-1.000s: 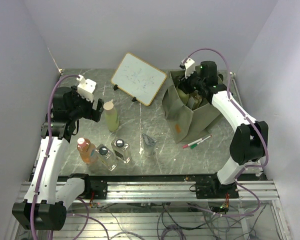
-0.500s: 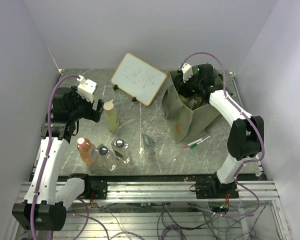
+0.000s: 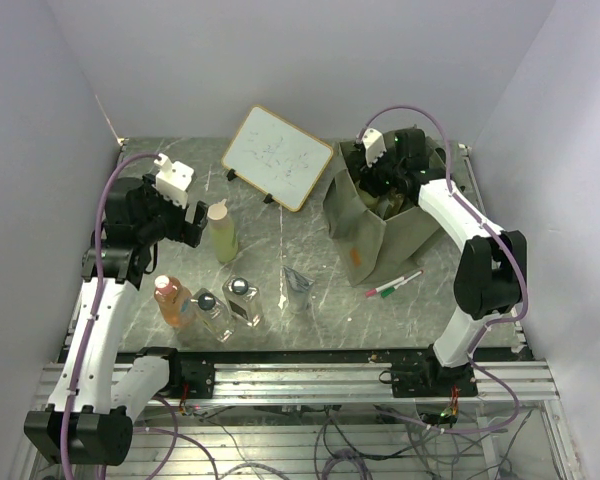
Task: Place the personal care products into the canvas bag
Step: Place the care product in the canvas bag.
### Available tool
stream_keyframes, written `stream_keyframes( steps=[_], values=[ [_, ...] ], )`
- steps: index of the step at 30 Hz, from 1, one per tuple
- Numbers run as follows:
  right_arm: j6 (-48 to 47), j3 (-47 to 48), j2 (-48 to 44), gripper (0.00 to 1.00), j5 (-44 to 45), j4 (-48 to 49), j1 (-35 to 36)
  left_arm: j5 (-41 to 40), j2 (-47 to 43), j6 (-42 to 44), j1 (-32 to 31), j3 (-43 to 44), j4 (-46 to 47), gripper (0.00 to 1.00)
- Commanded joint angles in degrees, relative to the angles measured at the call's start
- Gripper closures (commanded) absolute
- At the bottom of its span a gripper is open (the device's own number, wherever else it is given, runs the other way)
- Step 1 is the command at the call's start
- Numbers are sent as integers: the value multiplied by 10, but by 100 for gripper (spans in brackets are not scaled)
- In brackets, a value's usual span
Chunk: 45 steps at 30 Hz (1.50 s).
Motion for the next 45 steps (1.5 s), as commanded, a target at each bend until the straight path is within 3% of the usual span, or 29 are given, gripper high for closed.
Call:
stream_keyframes(
  steps=[1, 6, 9, 35, 42, 45],
  values=[
    [-24, 31, -10, 65, 49, 53, -9, 18, -13, 8, -4, -4, 12, 1],
    [-18, 33, -17, 50, 56, 48, -9, 17, -18, 11, -4, -5, 8, 1],
    [-18, 34, -21, 48, 59, 41, -9, 16, -22, 13, -4, -7, 4, 1],
    [-9, 93, -156, 41, 57, -98, 28, 8, -18, 25, -4, 0, -37, 1],
    [-11, 93, -212, 40, 103, -146, 107, 15, -3, 114, -4, 37, -146, 1],
    [-30, 88, -232, 39, 64, -170, 134, 26, -2, 151, -4, 58, -200, 1]
  ],
)
